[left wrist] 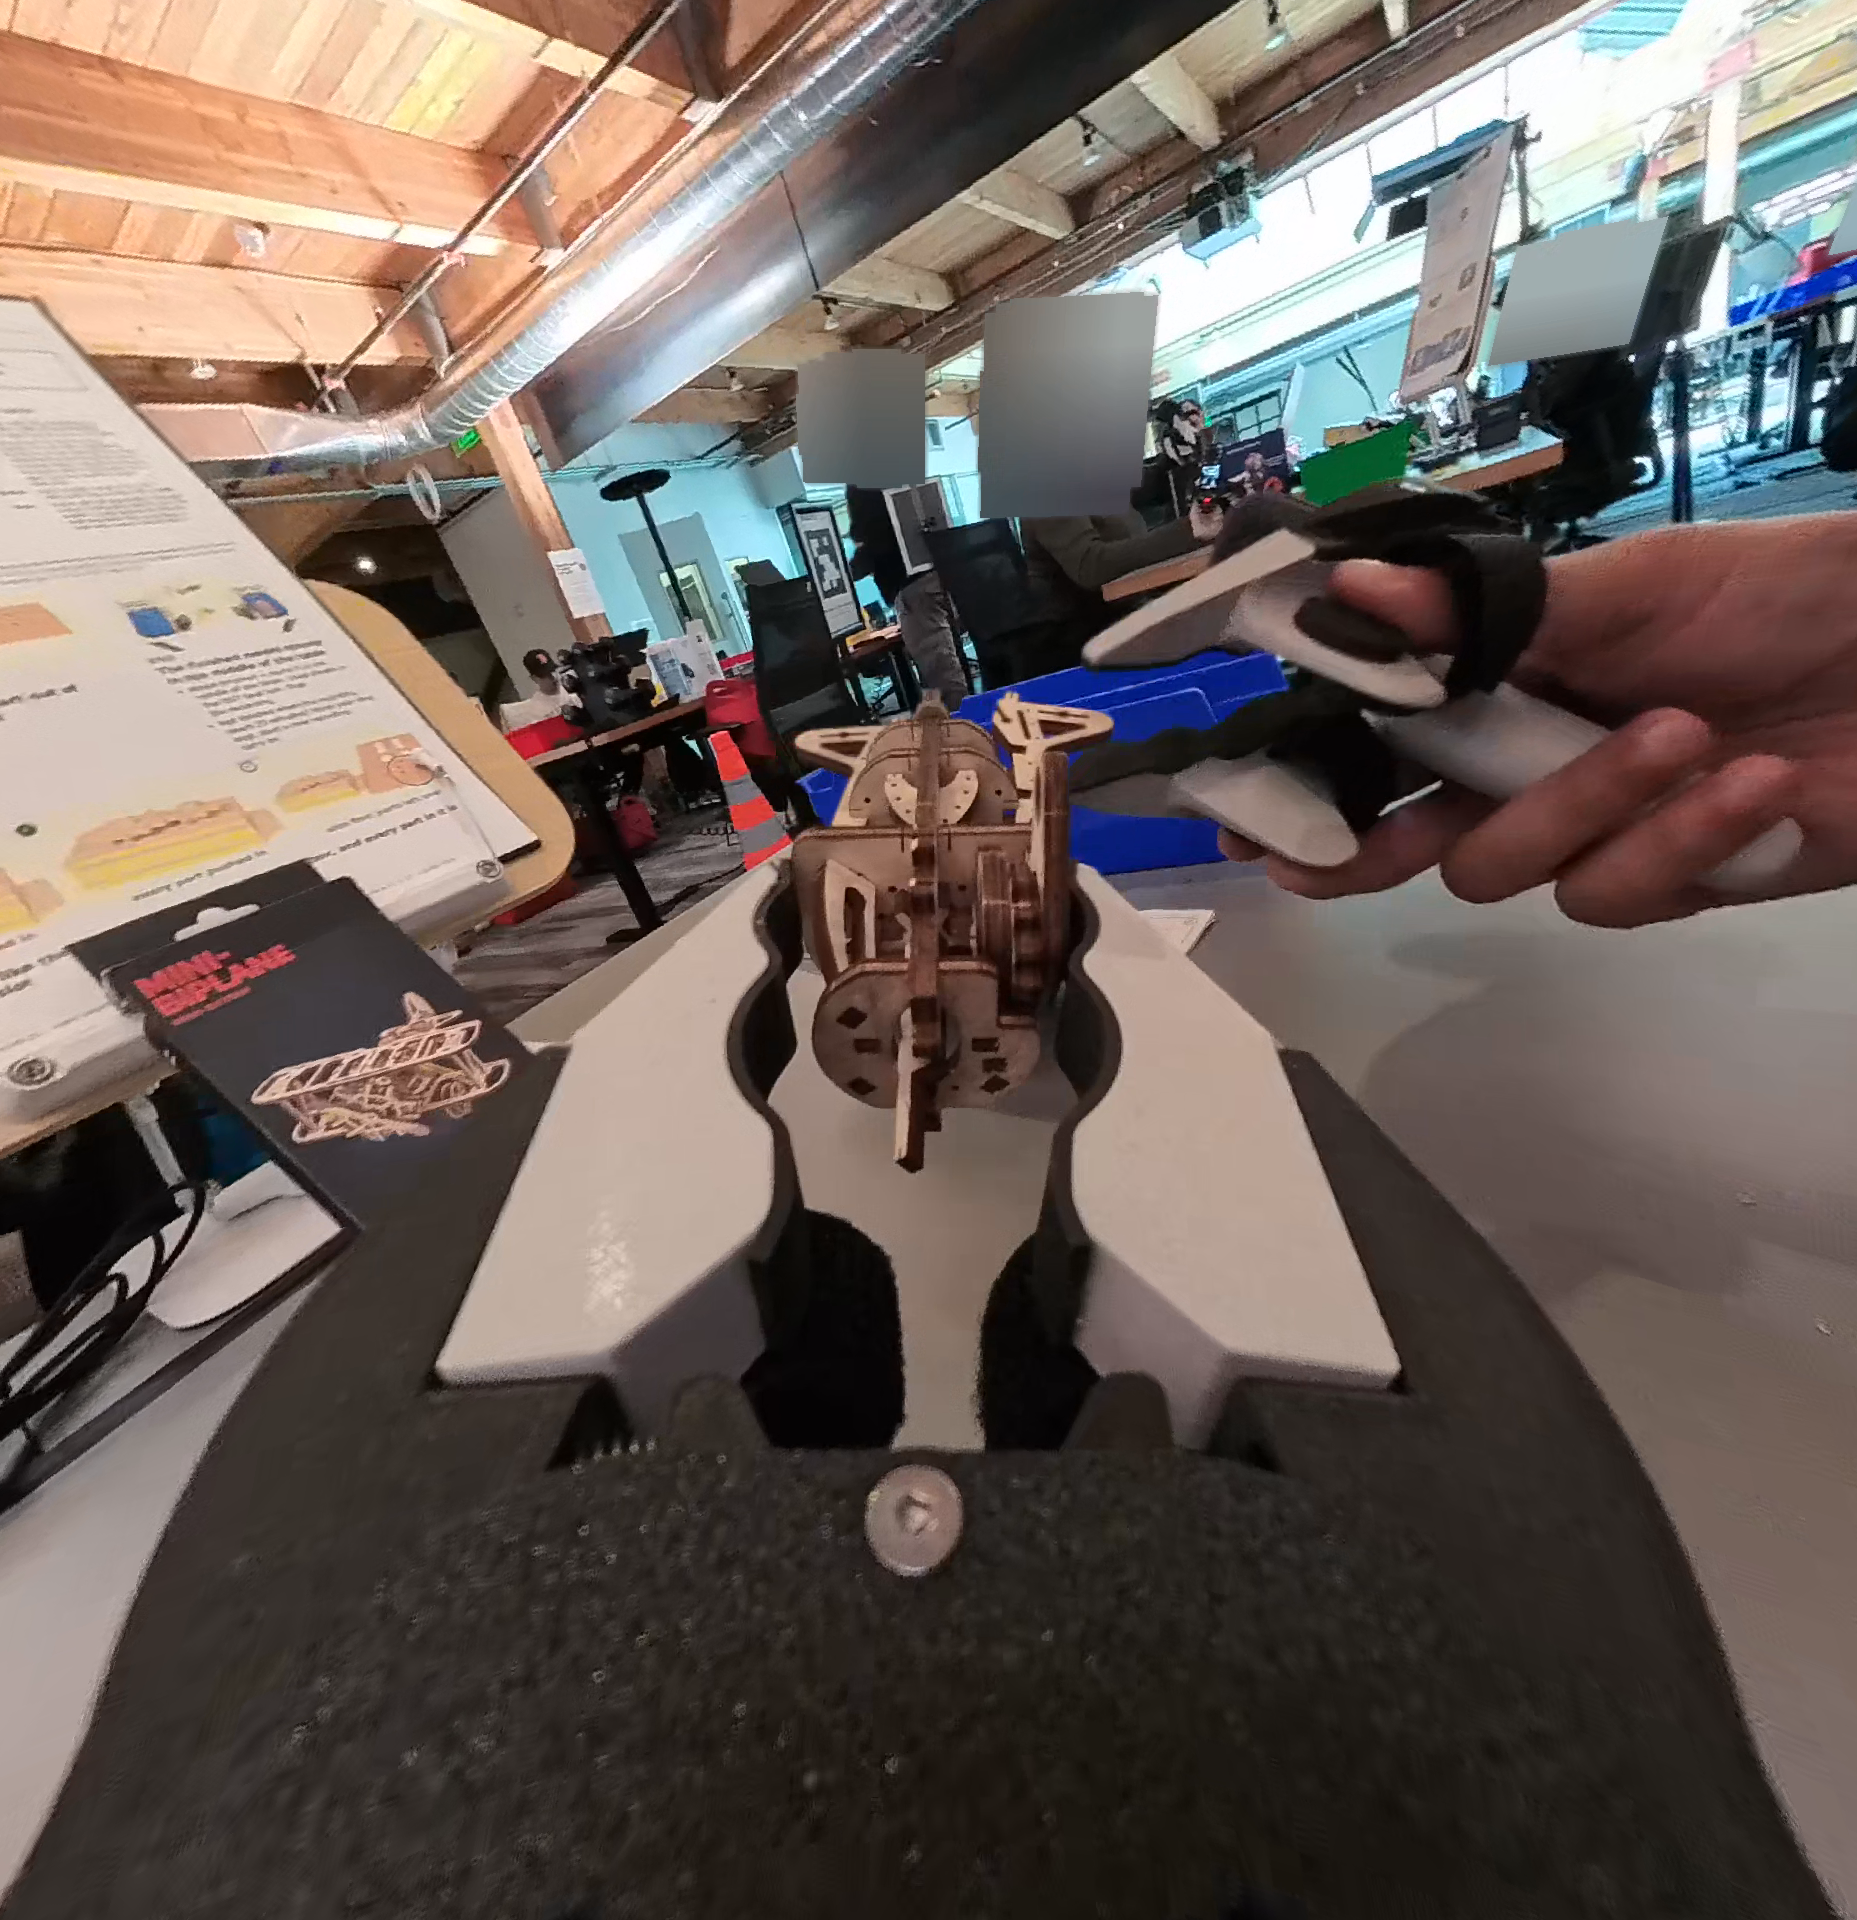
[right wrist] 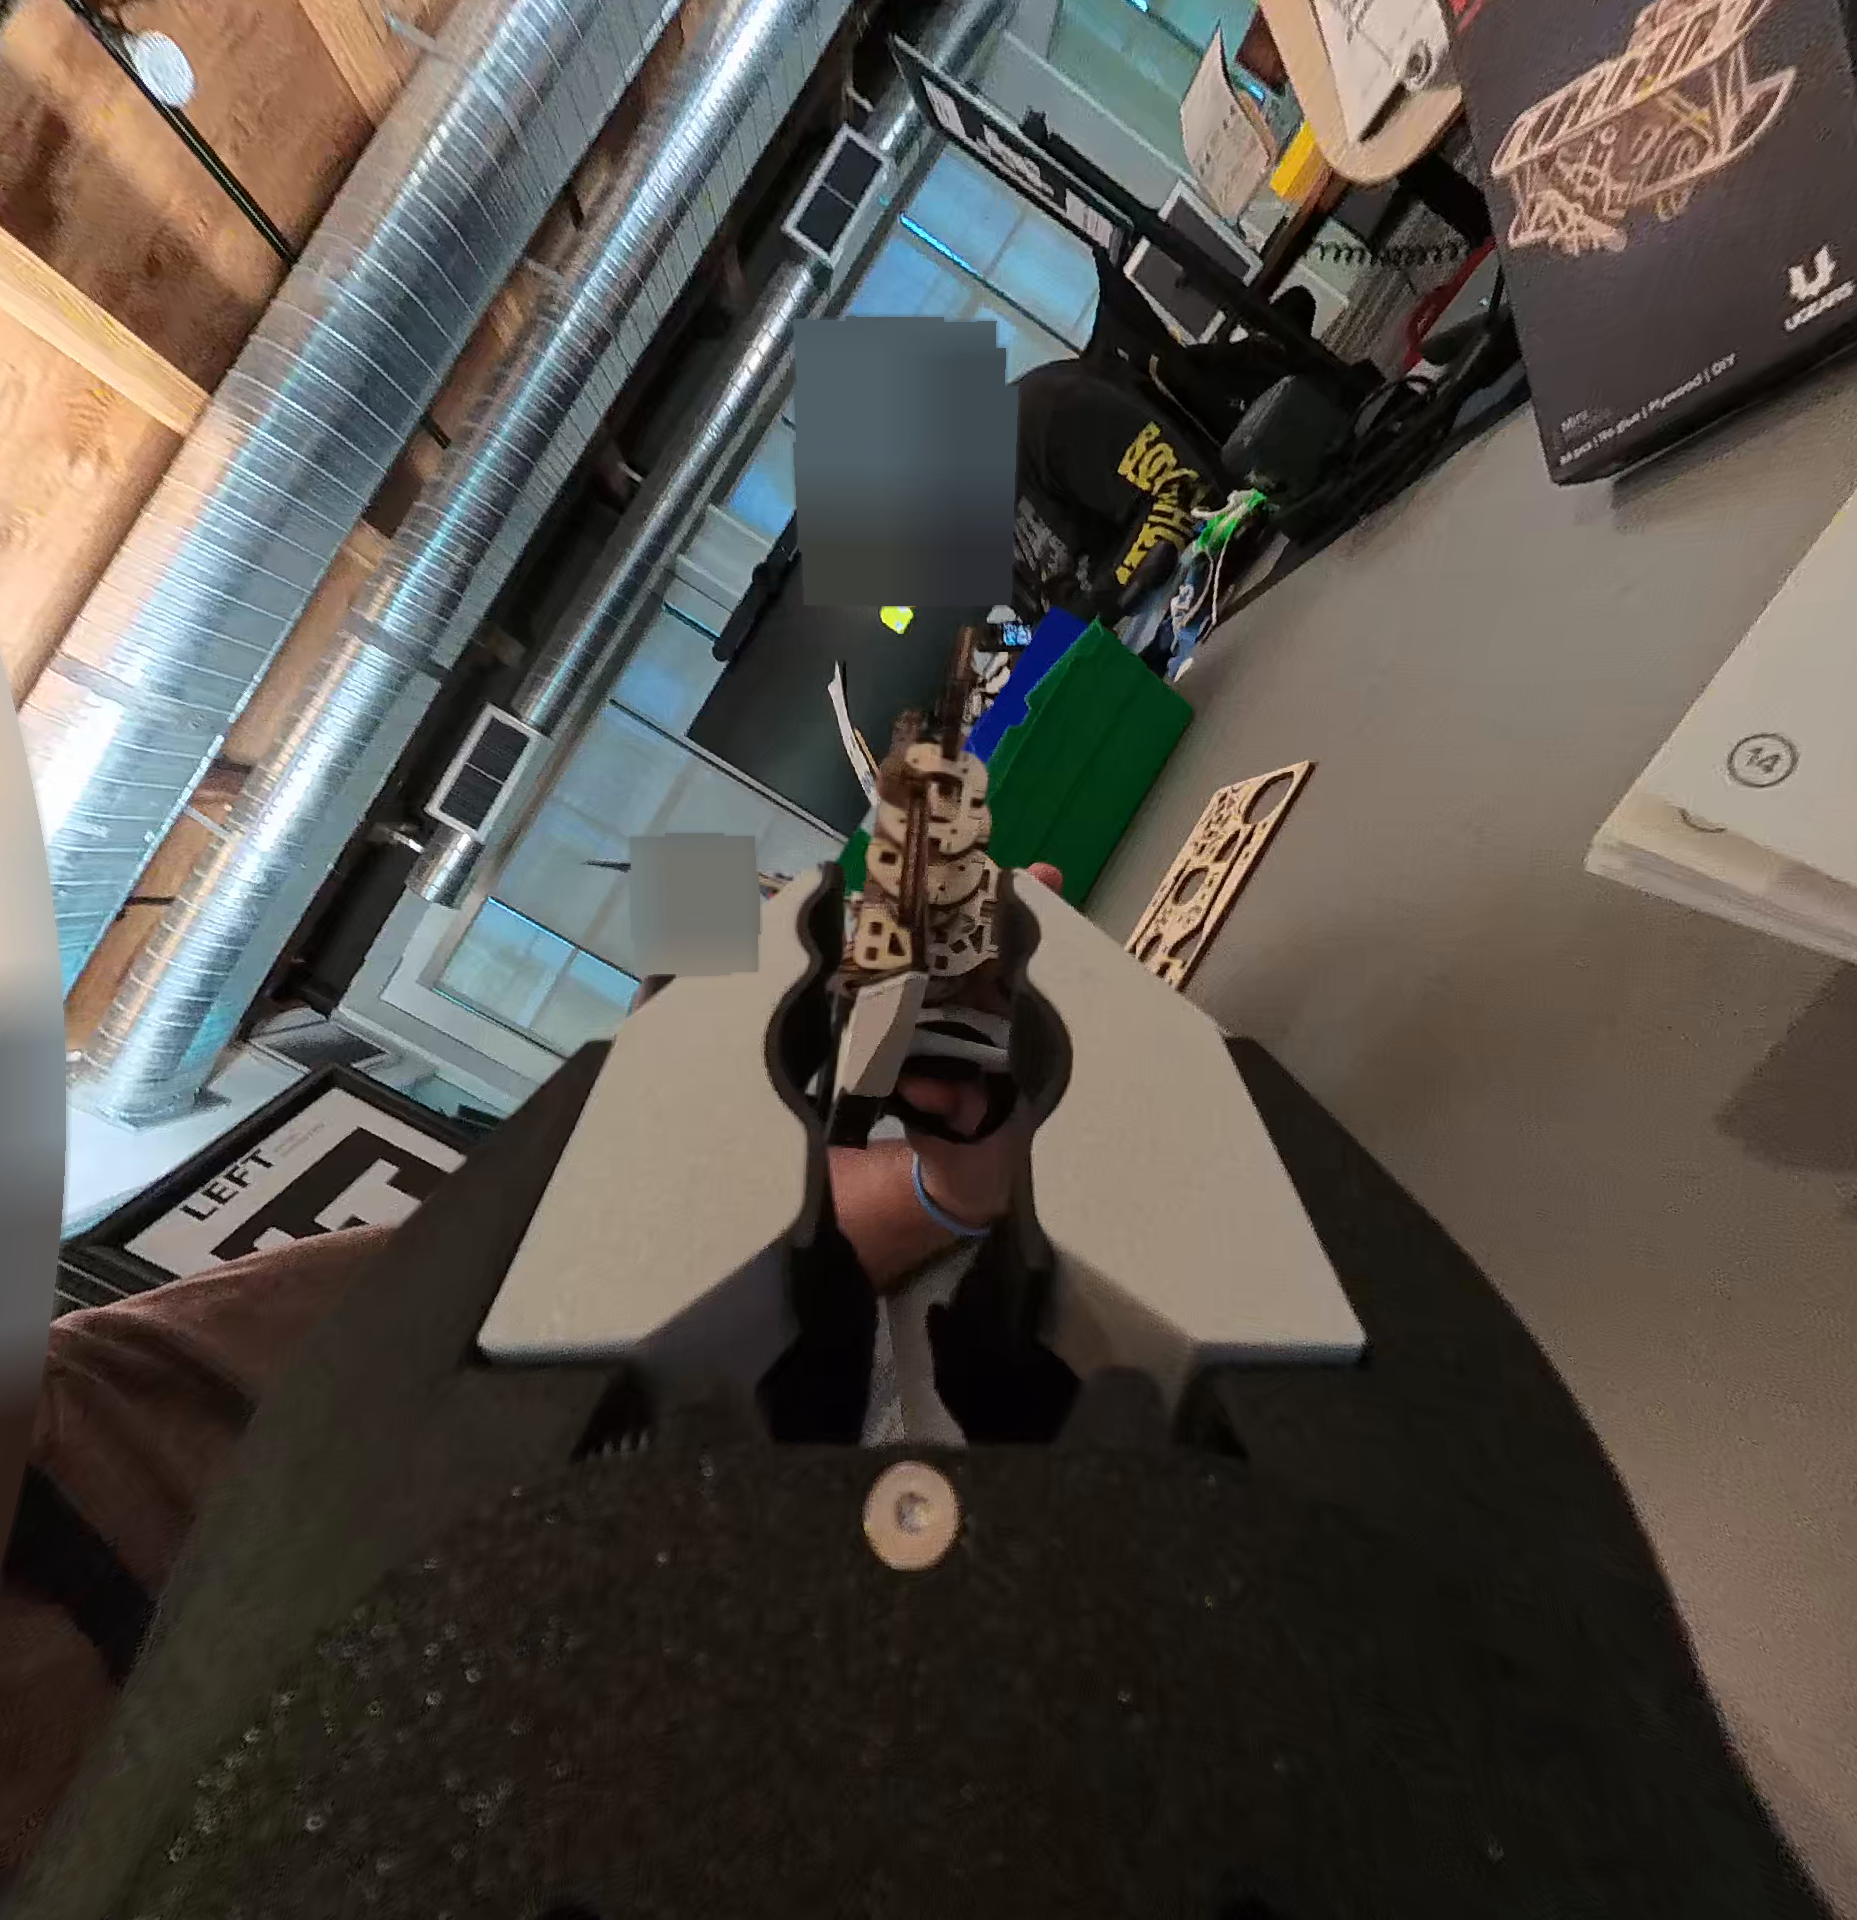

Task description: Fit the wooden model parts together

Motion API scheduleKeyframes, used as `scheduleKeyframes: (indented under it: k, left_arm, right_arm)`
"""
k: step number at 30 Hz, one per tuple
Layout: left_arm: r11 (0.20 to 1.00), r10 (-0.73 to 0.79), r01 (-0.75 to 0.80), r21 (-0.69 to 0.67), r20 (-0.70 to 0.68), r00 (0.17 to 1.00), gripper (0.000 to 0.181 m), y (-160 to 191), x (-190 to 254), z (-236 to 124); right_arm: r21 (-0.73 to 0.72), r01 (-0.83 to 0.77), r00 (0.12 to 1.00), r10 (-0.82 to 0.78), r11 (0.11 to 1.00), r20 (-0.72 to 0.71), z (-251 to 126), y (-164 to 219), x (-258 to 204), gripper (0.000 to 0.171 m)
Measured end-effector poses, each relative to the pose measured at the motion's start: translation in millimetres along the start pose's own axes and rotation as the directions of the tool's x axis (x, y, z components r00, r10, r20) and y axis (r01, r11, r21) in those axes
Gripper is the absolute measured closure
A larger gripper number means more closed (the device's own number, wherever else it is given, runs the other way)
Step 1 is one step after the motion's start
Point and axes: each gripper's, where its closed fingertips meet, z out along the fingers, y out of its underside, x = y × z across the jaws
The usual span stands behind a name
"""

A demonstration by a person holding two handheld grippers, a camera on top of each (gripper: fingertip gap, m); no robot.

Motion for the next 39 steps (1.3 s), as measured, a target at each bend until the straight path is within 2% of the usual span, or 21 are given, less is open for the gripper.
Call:
scheduleKeyframes:
  k: [4, 5, 12, 26, 29, 31, 33, 35, 37, 39]
  left_arm:
    - [0.999, 0.046, -0.046, 0.005, -0.041, 0.998, 0.135, -1.3, 12.8, 1.5]
    - [0.998, 0.056, -0.055, 0.004, -0.048, 0.997, 0.135, -1.0, 15.0, 1.7]
    - [1.0, 0.019, -0.019, 0.01, -0.076, 0.997, 0.135, 0.6, 16.6, 0.7]
    - [0.999, -0.033, 0.034, 0.006, -0.1, 0.994, 0.135, 0.7, 19.6, 1.5]
    - [1.0, -0.028, 0.028, -0.001, -0.094, 0.995, 0.135, 1.9, 19.1, 2.7]
    - [1.0, 0.011, -0.01, 0.019, -0.085, 0.996, 0.135, -0.9, 18.7, 3.1]
    - [0.997, 0.076, -0.074, 0.034, -0.062, 0.995, 0.136, -5.5, 18.0, 1.8]
    - [0.985, 0.155, -0.156, 0.078, 0.008, 0.988, 0.136, -14.8, 12.0, -3.5]
    - [0.965, 0.241, -0.247, 0.093, 0.074, 0.968, 0.136, -21.1, 7.1, -8.1]
    - [0.921, 0.374, -0.382, 0.071, 0.108, 0.921, 0.136, -21.1, 11.0, -8.1]
  right_arm:
    - [-0.063, 0.005, 1.0, -0.005, 0.998, -0.006, 4.0, 10.3, 2.5, 0.167]
    - [-0.066, 0.003, 1.0, -0.003, 0.998, -0.01, 4.6, 11.6, 3.3, 0.168]
    - [-0.101, 0.02, 0.999, -0.024, 0.995, -0.039, 3.4, 16.7, 1.9, 0.168]
    - [-0.064, 0.015, 0.999, -0.018, 0.998, -0.046, 1.4, 20.1, 4.1, 0.168]
    - [-0.043, -0.029, 0.999, 0.028, 0.999, -0.034, 0.8, 19.2, 6.9, 0.168]
    - [-0.029, -0.071, 0.997, 0.071, 0.997, -0.004, 0.4, 17.0, 7.1, 0.168]
    - [-0.012, -0.026, 0.999, 0.027, 1.0, 0.042, 0.4, 13.4, -1.2, 0.166]
    - [0.037, 0.067, 0.995, -0.069, 0.997, 0.071, -1.5, 11.6, -10.9, 0.149]
    - [-0.004, 0.086, 0.995, -0.086, 0.996, 0.054, 3.5, 26.6, -8.1, 0.143]
    - [-0.068, 0.044, 0.997, -0.039, 0.997, 0.073, 16.5, 48.3, -9.5, 0.142]
